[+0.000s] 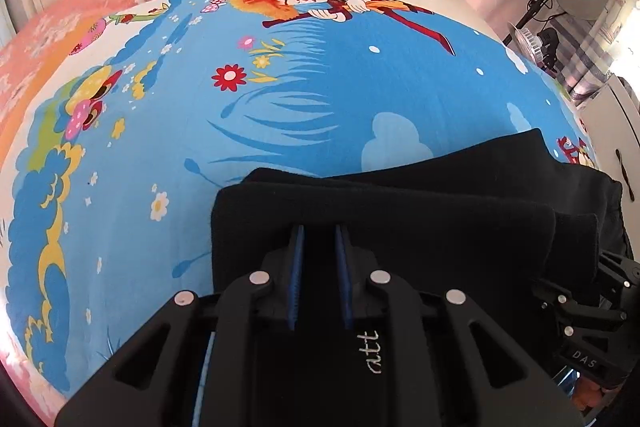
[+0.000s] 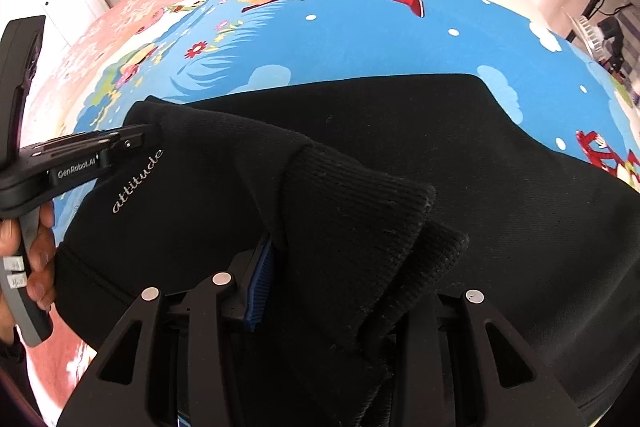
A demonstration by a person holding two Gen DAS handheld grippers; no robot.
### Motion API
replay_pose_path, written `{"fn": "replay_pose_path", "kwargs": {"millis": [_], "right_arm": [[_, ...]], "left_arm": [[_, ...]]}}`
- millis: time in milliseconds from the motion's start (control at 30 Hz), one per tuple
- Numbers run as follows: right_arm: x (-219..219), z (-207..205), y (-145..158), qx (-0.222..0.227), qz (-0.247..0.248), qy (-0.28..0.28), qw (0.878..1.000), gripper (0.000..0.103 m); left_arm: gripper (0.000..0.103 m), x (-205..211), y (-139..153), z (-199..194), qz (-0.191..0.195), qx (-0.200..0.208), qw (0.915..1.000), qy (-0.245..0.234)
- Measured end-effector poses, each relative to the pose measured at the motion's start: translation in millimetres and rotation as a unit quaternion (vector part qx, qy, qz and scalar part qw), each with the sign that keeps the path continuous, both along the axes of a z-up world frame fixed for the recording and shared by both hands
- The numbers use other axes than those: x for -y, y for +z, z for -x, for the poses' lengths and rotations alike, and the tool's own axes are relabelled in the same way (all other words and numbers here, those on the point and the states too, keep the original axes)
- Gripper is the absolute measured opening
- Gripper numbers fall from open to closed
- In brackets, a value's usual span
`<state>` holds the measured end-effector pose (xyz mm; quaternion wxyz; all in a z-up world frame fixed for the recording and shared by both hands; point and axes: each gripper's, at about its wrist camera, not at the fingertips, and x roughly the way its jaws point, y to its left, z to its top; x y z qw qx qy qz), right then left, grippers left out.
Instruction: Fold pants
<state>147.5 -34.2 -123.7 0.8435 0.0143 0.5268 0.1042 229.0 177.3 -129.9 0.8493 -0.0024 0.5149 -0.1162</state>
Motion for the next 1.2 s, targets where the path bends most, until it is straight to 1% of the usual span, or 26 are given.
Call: {"fn": "replay_pose_path", "kwargs": {"millis": [67, 133, 167, 200, 233, 267, 300, 367, 433, 533, 667, 700, 733, 767, 800, 833, 867, 900, 933, 1000, 1033, 1067, 1100, 1133, 1200], "right_arm": [[-6, 2, 1, 0.010, 0.019, -0.003, 1.000, 0.029], [-12, 4, 2, 0.020, 0.037, -0.007, 0.999, 0.029], [-14, 4, 1, 0.024, 0.045, -0.006, 0.999, 0.029], [-16, 6, 2, 0.029, 0.052, -0.005, 0.998, 0.030], [-18, 7, 2, 0.034, 0.058, -0.003, 0.998, 0.030], [-19, 8, 2, 0.041, 0.067, 0.000, 0.997, 0.030], [-21, 9, 2, 0.045, 0.073, 0.001, 0.996, 0.030], [-24, 10, 2, 0.053, 0.086, 0.002, 0.995, 0.030], [-28, 12, 2, 0.062, 0.103, 0.006, 0.993, 0.030], [-32, 14, 2, 0.067, 0.115, 0.008, 0.991, 0.030], [-36, 13, 2, 0.067, 0.132, 0.010, 0.989, 0.031], [-38, 13, 1, 0.068, 0.138, 0.011, 0.988, 0.031], [-39, 13, 1, 0.068, 0.144, 0.012, 0.987, 0.031], [-41, 13, 1, 0.069, 0.152, 0.015, 0.986, 0.031], [-43, 13, 1, 0.069, 0.157, 0.017, 0.985, 0.032], [-43, 13, 1, 0.068, 0.158, 0.018, 0.985, 0.032], [-43, 12, 1, 0.067, 0.158, 0.019, 0.985, 0.032], [-43, 12, 1, 0.067, 0.158, 0.020, 0.985, 0.033], [-44, 12, 0, 0.068, 0.160, 0.022, 0.984, 0.033], [-45, 12, 0, 0.069, 0.165, 0.026, 0.983, 0.033], [-45, 12, 0, 0.068, 0.165, 0.026, 0.984, 0.033], [-44, 11, 1, 0.064, 0.163, 0.024, 0.984, 0.033], [-43, 10, 1, 0.059, 0.158, 0.021, 0.985, 0.033], [-42, 10, 2, 0.057, 0.156, 0.020, 0.986, 0.033], [-40, 8, 3, 0.048, 0.146, 0.020, 0.988, 0.033]], "left_arm": [[0.017, 12, 8, 12, 0.006, 0.001, 1.0000, 0.002], [0.017, 13, 11, 17, 0.014, 0.006, 0.9998, 0.013], [0.017, 18, 17, 21, 0.017, 0.015, 0.9996, 0.018], [0.017, 17, 25, 27, 0.017, 0.033, 0.9989, 0.029], [0.026, 13, 31, 30, 0.014, 0.046, 0.9980, 0.041], [0.032, 6, 35, 33, 0.015, 0.054, 0.9969, 0.055], [0.039, -3, 38, 36, 0.024, 0.056, 0.9953, 0.076], [0.040, -21, 39, 42, 0.049, 0.050, 0.9923, 0.102], [0.046, -32, 35, 46, 0.063, 0.040, 0.9908, 0.113], [0.046, -41, 26, 50, 0.077, 0.024, 0.9893, 0.122], [0.046, -40, 23, 49, 0.085, 0.027, 0.9888, 0.119], [0.046, -37, 23, 47, 0.081, 0.028, 0.9897, 0.115], [0.044, -33, 25, 47, 0.067, 0.037, 0.9907, 0.112], [0.044, -24, 33, 49, 0.043, 0.060, 0.9929, 0.093], [0.044, -9, 44, 54, 0.018, 0.091, 0.9941, 0.055], [0.044, 6, 53, 58, 0.003, 0.113, 0.9934, 0.021], [0.045, 19, 60, 60, -0.008, 0.126, 0.9919, -0.011], [0.045, 33, 63, 56, -0.016, 0.130, 0.9906, -0.039], [0.045, 41, 61, 47, -0.012, 0.119, 0.9913, -0.055], [0.045, 52, 53, 15, 0.017, 0.075, 0.9941, -0.077], [0.045, 60, 50, 3, 0.012, 0.069, 0.9942, -0.082], [0.045, 73, 47, -9, -0.003, 0.067, 0.9929, -0.098], [0.045, 84, 45, -15, -0.006, 0.067, 0.9905, -0.120], [0.045, 97, 43, -20, 0.003, 0.066, 0.9869, -0.147], [0.045, 120, 37, -25, 0.011, 0.068, 0.9781, -0.196]]}}
